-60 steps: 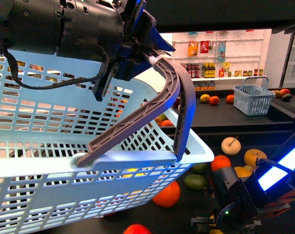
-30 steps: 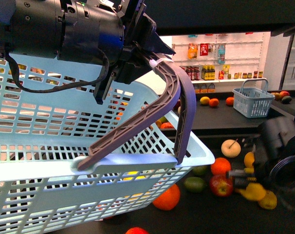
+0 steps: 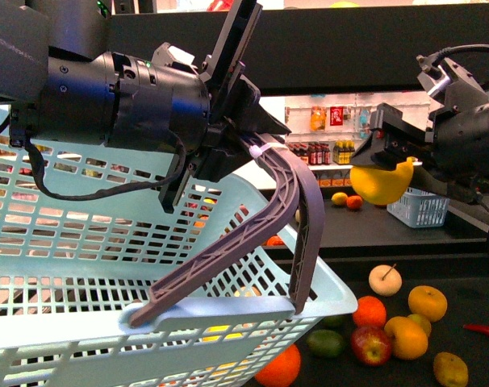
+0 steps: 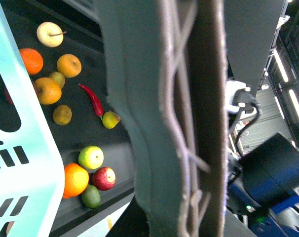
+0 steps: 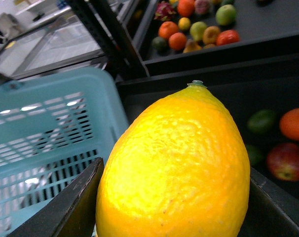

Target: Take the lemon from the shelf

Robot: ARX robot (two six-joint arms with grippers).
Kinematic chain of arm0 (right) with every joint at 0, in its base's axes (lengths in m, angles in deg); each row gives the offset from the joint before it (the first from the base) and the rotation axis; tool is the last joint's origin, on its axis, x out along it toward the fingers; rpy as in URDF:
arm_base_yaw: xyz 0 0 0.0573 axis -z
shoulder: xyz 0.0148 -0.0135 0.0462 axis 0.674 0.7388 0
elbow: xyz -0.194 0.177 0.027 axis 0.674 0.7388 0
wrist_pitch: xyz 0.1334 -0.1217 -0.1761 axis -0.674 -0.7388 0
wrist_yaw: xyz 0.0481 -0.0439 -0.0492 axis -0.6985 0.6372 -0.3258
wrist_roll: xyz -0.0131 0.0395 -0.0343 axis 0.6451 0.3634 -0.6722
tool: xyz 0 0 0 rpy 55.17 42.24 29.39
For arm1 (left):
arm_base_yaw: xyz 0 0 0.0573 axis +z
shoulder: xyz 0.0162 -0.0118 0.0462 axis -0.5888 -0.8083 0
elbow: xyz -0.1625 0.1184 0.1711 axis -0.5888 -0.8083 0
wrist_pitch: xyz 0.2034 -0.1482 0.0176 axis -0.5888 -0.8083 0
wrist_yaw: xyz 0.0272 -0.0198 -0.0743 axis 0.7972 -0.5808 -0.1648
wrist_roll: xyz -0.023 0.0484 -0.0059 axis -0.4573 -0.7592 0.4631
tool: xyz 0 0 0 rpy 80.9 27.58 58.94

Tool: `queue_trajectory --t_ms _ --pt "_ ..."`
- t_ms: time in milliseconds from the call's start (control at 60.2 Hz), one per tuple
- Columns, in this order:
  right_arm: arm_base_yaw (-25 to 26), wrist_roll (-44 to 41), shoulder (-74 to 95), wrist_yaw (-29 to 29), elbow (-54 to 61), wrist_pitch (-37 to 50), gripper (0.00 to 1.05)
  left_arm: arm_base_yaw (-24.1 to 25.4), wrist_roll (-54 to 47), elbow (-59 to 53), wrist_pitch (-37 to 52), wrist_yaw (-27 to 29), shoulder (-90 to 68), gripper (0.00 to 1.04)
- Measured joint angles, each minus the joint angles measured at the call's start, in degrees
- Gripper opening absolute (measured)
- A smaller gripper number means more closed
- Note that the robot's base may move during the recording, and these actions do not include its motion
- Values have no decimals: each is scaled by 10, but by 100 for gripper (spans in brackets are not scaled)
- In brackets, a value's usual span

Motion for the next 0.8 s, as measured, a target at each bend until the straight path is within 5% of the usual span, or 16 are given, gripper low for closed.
queue_trajectory --t_ms 797 --pt "-101 107 45 -22 73 63 71 0 0 0 0 0 0 8"
